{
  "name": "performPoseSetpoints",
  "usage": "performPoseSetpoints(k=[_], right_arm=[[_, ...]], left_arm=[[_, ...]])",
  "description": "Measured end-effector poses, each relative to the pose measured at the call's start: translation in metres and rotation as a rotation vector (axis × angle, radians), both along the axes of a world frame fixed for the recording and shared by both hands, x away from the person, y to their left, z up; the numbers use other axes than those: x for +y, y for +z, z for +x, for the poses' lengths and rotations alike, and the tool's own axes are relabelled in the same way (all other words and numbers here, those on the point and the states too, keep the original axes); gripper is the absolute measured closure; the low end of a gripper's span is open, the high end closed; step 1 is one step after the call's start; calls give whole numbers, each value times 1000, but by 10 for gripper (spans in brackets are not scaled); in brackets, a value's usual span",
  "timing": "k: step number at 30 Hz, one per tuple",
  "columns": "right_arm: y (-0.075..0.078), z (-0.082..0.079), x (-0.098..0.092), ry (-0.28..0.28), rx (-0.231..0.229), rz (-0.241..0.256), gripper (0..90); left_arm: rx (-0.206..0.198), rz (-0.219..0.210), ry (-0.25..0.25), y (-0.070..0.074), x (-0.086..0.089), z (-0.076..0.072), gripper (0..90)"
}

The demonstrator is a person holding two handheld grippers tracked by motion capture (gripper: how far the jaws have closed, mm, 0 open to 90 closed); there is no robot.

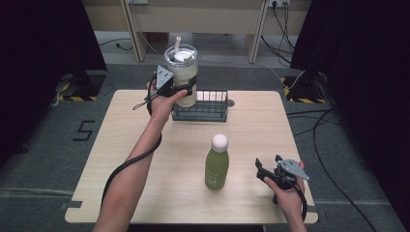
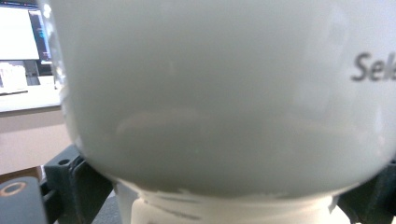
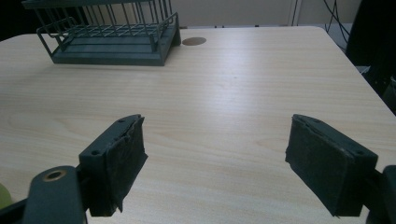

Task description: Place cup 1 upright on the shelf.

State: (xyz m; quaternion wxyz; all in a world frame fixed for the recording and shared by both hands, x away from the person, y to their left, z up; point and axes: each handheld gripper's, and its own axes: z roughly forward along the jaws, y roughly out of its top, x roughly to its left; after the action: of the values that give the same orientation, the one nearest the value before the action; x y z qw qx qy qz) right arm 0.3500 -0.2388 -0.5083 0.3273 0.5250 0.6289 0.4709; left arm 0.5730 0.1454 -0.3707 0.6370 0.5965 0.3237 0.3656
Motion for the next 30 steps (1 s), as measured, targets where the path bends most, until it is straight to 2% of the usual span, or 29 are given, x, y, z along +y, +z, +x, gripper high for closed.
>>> performPoseSetpoints(k=[11, 30], right_arm=[[0, 1, -2, -2, -4, 0, 193], [-1, 1, -2, -1, 0, 0, 195]], left_arm=[[19, 15, 27, 1, -4, 20, 60], [53, 21, 82, -13, -9, 39, 60]])
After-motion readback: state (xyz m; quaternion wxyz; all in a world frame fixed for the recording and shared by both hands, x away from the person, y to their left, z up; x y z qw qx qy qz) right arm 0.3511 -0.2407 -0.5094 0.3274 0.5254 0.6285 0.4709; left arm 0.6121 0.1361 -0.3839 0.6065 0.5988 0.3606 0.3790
